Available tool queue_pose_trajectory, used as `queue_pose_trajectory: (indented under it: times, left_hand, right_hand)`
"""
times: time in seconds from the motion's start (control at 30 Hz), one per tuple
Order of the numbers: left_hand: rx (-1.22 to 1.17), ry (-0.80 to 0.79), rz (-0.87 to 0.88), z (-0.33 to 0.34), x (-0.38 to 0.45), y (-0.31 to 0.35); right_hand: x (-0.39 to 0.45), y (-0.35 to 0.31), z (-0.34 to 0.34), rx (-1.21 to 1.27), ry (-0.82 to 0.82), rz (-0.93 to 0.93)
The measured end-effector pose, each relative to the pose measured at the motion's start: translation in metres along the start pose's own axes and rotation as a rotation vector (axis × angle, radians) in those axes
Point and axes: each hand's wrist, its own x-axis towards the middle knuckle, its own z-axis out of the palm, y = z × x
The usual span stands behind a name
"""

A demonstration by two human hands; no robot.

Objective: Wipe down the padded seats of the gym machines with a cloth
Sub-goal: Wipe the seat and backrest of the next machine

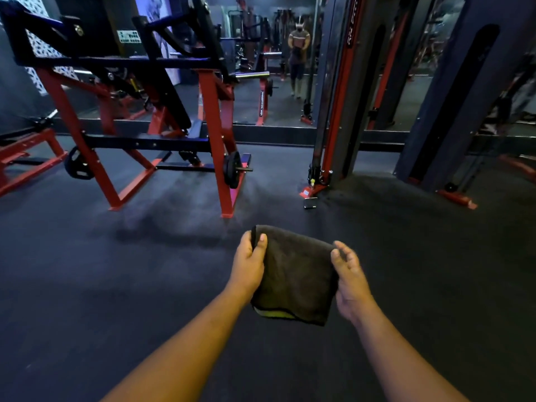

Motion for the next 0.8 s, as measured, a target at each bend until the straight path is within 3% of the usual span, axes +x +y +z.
queue_pose_trajectory:
  times: [0.1, 0.17, 0.23, 0.3, 0.43, 0.57, 0.67, 0.73, 0.8]
  left_hand:
    - [0.091, 0.014, -0.003, 0.028, 0.062, 0.000]
    - [0.253, 0.059, 0.012, 0.035, 0.099, -0.002]
    - [0.574, 0.133, 0.039, 0.042, 0.144, -0.010]
    - [0.720, 0.212, 0.037, 0.047, 0.176, -0.015]
    - [0.658, 0.249, -0.022, 0.059, 0.255, -0.034]
    - [0.225, 0.125, -0.073, 0.054, 0.343, -0.052]
    - [0.254, 0.014, 0.021, 0.050, 0.420, -0.061]
    - [0.426, -0.115, 0.088, 0.054, 0.473, -0.059]
    - [0.584, -0.274, 0.154, 0.063, 0.523, -0.051]
  right_hand:
    - [0.063, -0.001, -0.004, -0.068, -0.136, 0.180]
    - [0.100, -0.005, 0.002, -0.104, -0.047, 0.124]
    - [0.151, -0.010, 0.008, -0.155, 0.067, 0.033]
    - [0.191, -0.014, 0.019, -0.320, 0.116, -0.037]
    - [0.278, -0.006, 0.040, -0.565, 0.161, -0.121]
    - [0.375, -0.010, 0.050, -0.517, 0.090, -0.131]
    - [0.451, -0.014, 0.056, -0.674, 0.089, -0.249]
    - [0.499, -0.021, 0.066, -0.874, -0.072, -0.317]
    - [0.545, -0.033, 0.080, -1.098, -0.384, -0.298]
